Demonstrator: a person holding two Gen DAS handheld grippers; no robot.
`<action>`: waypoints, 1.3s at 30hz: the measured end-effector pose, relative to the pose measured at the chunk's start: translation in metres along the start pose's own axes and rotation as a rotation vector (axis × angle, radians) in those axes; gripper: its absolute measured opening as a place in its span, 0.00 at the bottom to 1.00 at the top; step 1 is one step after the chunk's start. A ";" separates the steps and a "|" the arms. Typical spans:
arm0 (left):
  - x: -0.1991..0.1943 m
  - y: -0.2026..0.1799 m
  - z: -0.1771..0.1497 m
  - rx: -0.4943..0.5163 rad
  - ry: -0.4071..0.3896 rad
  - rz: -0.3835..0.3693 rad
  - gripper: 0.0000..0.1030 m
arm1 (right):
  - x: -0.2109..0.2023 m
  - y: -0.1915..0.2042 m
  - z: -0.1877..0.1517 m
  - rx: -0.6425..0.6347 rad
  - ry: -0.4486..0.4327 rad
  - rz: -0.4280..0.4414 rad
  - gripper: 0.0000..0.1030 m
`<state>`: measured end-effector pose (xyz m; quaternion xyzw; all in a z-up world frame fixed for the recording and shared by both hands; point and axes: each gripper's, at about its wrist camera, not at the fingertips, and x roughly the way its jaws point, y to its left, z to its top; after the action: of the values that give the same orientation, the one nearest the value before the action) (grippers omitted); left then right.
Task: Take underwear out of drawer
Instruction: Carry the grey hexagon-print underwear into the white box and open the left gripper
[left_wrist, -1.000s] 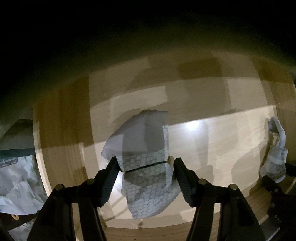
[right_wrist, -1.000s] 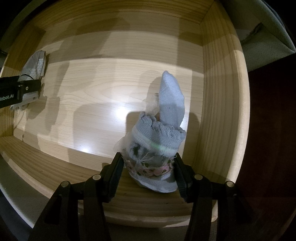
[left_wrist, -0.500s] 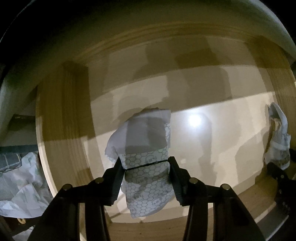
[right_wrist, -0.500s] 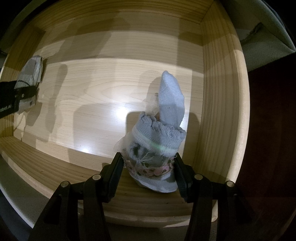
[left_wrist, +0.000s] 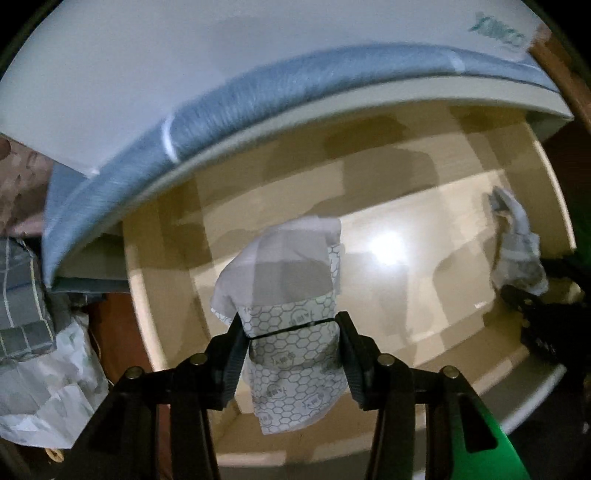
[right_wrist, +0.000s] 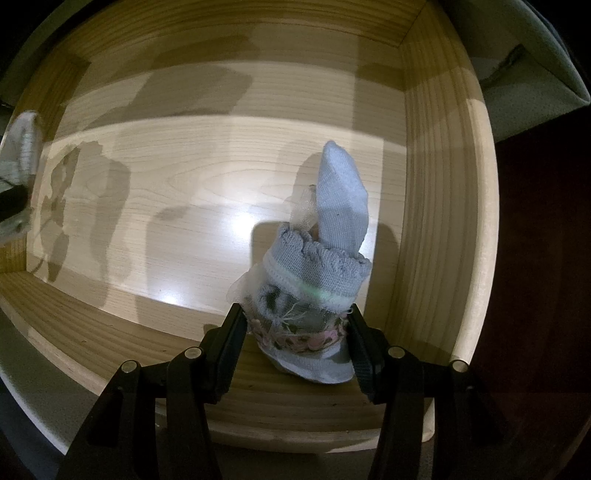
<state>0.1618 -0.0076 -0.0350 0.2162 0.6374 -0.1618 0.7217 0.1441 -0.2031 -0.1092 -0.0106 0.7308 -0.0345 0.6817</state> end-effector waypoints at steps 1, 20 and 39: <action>-0.007 -0.002 -0.003 0.008 -0.008 0.000 0.46 | 0.000 0.000 0.000 0.000 0.000 0.000 0.48; -0.178 0.030 -0.023 0.045 -0.331 -0.019 0.46 | 0.000 -0.001 0.000 0.001 0.000 0.001 0.48; -0.186 0.059 0.113 -0.032 -0.413 0.139 0.46 | -0.001 0.000 0.000 0.003 -0.003 0.004 0.48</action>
<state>0.2628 -0.0238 0.1659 0.2104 0.4618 -0.1426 0.8498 0.1437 -0.2031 -0.1084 -0.0082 0.7297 -0.0345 0.6828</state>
